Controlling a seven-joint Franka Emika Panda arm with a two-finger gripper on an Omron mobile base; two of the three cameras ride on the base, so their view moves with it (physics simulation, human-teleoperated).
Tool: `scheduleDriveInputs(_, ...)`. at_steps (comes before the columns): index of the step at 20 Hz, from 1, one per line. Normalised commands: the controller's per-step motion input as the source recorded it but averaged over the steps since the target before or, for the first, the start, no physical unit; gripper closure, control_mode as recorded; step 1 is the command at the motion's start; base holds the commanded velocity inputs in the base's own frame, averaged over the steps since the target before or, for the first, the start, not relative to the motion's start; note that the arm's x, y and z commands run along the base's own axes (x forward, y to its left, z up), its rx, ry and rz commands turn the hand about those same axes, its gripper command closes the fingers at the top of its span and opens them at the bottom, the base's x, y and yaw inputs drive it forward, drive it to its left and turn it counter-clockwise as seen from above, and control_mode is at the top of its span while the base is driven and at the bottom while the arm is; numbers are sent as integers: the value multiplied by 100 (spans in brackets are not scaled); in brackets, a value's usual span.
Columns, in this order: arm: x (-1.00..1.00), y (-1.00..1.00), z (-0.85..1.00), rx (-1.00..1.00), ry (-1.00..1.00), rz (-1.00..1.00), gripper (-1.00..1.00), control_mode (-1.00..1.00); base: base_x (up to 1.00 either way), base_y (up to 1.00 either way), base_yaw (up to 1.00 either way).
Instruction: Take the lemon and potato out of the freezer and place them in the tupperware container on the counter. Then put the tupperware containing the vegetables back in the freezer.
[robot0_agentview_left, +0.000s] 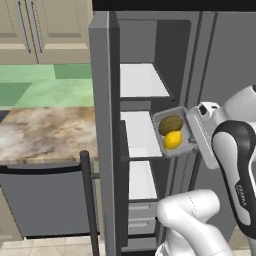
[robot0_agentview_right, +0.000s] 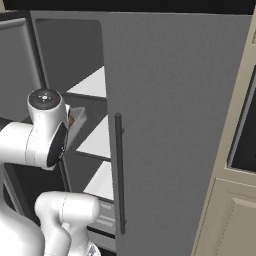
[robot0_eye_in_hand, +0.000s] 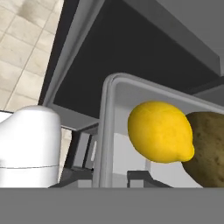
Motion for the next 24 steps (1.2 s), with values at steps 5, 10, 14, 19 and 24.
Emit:
scheduleDriveInputs(5,29,0,23,0,-14,3,100,-100,0,0,0)
scheduleDriveInputs(10,46,8,24,0,-11,-3,100,-100,0,0,0)
scheduleDriveInputs(14,51,2,21,0,-5,-6,100,-100,0,0,0)
scheduleDriveInputs(19,47,0,38,2,7,-6,100,-100,0,0,0)
scheduleDriveInputs(24,56,0,31,2,7,-2,100,-100,0,0,0)
